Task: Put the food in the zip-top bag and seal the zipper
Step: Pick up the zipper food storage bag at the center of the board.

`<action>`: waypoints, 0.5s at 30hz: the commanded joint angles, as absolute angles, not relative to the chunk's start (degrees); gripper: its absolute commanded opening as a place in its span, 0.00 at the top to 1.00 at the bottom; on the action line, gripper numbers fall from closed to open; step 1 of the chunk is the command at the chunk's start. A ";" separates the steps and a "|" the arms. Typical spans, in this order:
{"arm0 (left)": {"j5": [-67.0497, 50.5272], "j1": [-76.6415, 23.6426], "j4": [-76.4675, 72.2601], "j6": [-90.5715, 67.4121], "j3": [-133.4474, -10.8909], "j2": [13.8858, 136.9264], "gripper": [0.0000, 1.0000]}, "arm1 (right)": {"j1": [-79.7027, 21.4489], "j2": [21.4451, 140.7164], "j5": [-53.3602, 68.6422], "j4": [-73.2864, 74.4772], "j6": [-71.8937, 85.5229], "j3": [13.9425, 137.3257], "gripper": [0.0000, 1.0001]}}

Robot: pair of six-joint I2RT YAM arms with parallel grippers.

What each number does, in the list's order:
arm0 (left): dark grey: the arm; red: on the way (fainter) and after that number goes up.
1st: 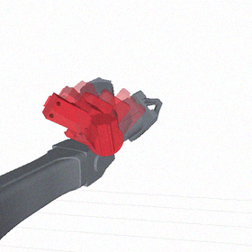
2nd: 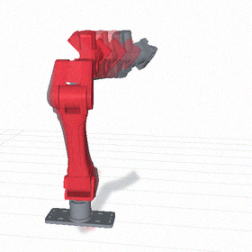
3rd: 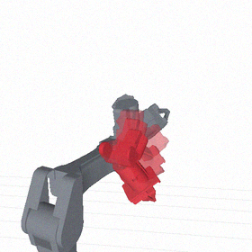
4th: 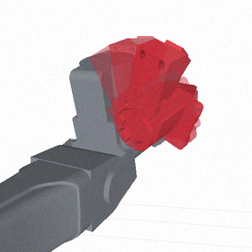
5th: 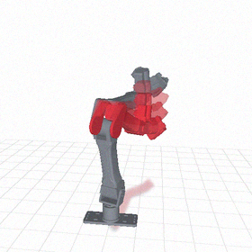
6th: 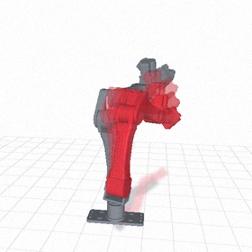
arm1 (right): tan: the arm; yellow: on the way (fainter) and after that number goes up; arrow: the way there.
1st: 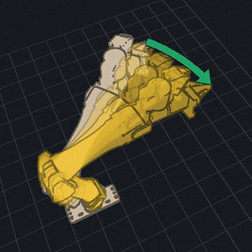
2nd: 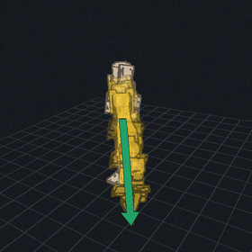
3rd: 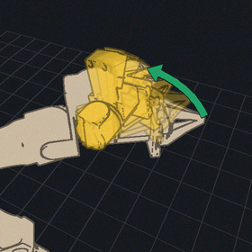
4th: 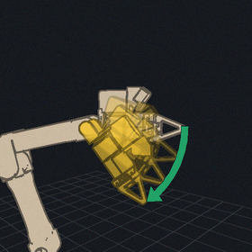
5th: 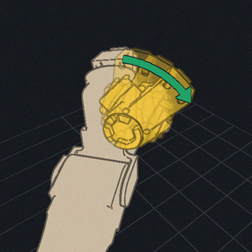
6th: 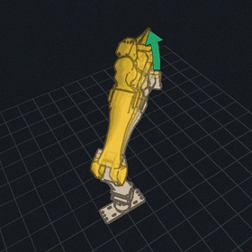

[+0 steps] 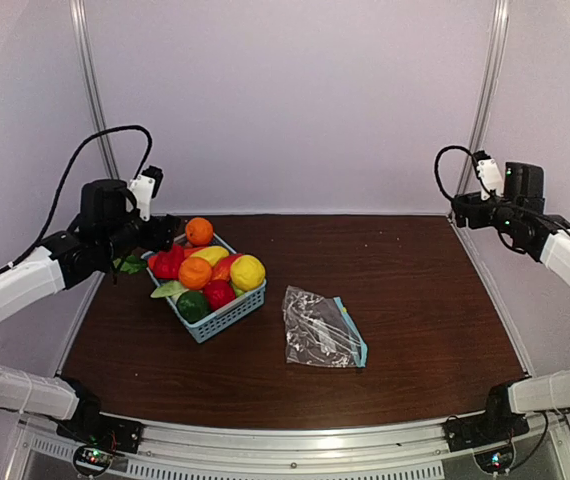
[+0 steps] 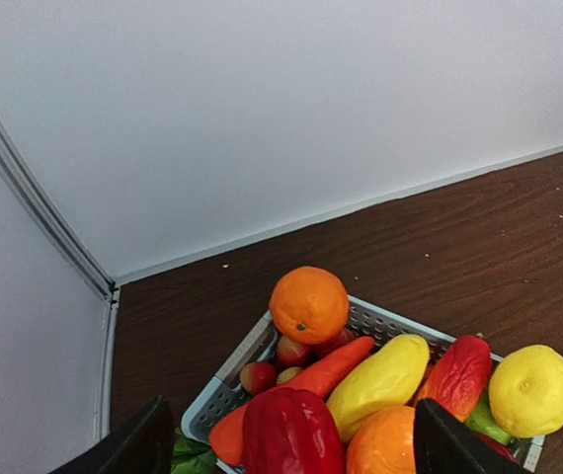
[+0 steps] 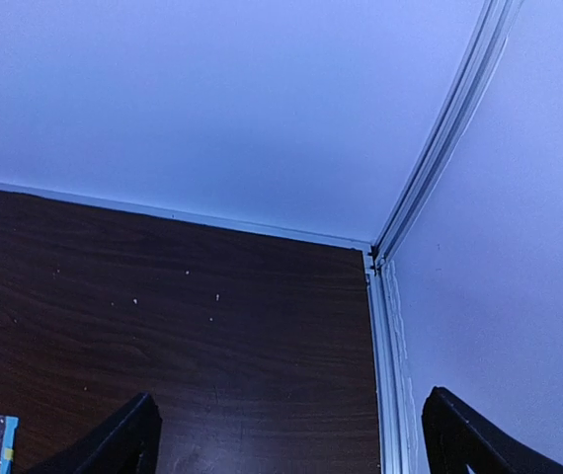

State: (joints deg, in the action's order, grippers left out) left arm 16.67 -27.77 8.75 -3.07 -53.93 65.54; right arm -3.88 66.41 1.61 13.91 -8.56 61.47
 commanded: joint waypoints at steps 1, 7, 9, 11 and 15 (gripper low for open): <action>8.17 -32.55 4.79 -0.94 -52.13 65.18 0.14 | -4.46 62.47 1.75 14.79 -11.42 54.73 0.05; 4.73 -48.12 8.74 2.88 -56.85 72.53 0.16 | -4.65 59.97 6.79 15.99 -17.32 46.65 0.02; 5.15 -53.90 10.32 3.31 -60.08 76.95 0.18 | -4.78 59.51 9.45 16.07 -18.51 44.90 0.01; 4.92 -58.86 11.31 2.57 -63.62 82.05 0.20 | -4.82 59.22 11.59 15.71 -18.82 43.28 0.01; 4.70 -66.92 13.31 -0.45 -71.63 93.87 0.22 | -4.93 58.80 14.07 15.17 -20.13 40.88 0.01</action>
State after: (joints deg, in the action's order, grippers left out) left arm 6.17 -61.32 10.94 1.37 -65.08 85.56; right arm -4.34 60.03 9.63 15.40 -17.87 42.72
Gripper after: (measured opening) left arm 0.794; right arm 0.993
